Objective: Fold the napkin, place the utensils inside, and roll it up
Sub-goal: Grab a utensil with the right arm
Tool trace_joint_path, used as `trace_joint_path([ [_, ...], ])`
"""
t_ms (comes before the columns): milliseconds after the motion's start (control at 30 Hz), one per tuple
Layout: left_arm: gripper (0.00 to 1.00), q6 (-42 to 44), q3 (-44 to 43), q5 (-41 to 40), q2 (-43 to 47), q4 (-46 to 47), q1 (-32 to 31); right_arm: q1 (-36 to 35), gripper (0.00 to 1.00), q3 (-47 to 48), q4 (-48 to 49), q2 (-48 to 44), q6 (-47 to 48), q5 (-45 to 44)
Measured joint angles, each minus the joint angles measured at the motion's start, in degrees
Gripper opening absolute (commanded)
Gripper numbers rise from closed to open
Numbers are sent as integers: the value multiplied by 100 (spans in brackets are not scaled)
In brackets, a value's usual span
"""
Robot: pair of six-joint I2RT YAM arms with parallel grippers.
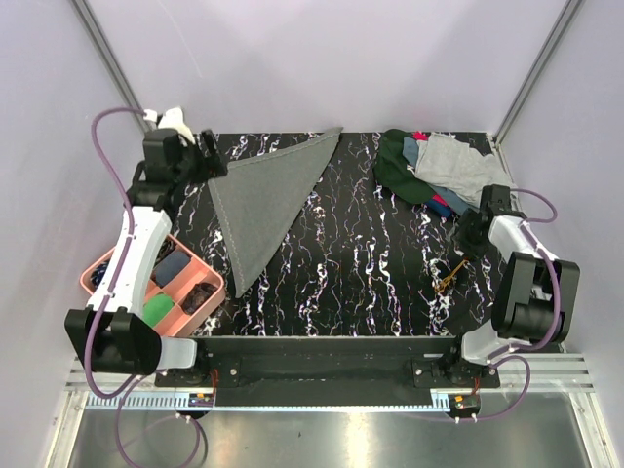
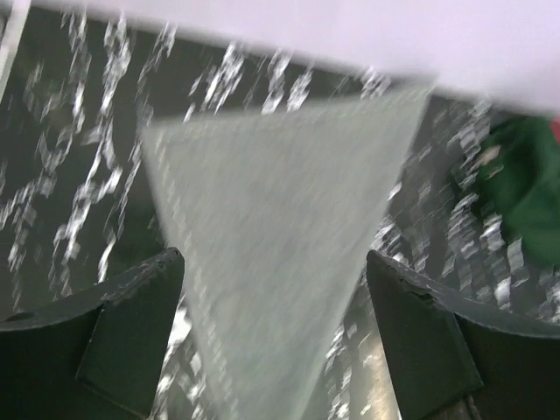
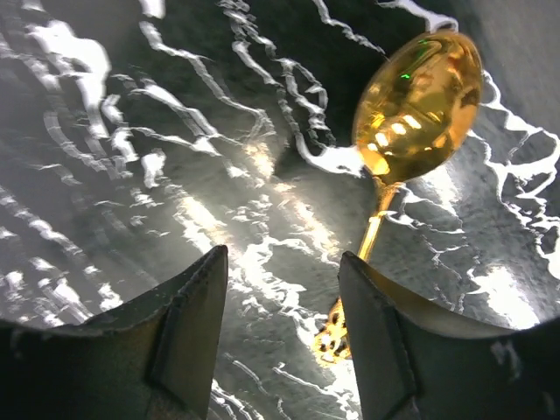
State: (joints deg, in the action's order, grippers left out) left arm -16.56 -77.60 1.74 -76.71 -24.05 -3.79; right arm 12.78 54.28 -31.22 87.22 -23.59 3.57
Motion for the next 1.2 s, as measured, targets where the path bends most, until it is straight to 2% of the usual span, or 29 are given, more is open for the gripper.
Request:
trace_joint_path([
  [167,88,184,857,-149,44,-136,-7,2,58,-9,-55,315,2,-426],
  [467,88,212,918,-101,-28,-293,-26,2,52,-122,-195,584,-9,-1008],
  [767,89,151,916,133,-31,-334,-26,4,23,33,-304,791,-4,-1117],
  [867,89,151,916,131,-31,-337,-26,4,17,105,-319,866,11,-1080],
  [967,90,153,916,131,-28,-350,-26,4,1,160,-334,918,26,-1003],
  [1200,90,151,914,131,-28,-352,-26,39,0,127,-236,903,35,-605],
])
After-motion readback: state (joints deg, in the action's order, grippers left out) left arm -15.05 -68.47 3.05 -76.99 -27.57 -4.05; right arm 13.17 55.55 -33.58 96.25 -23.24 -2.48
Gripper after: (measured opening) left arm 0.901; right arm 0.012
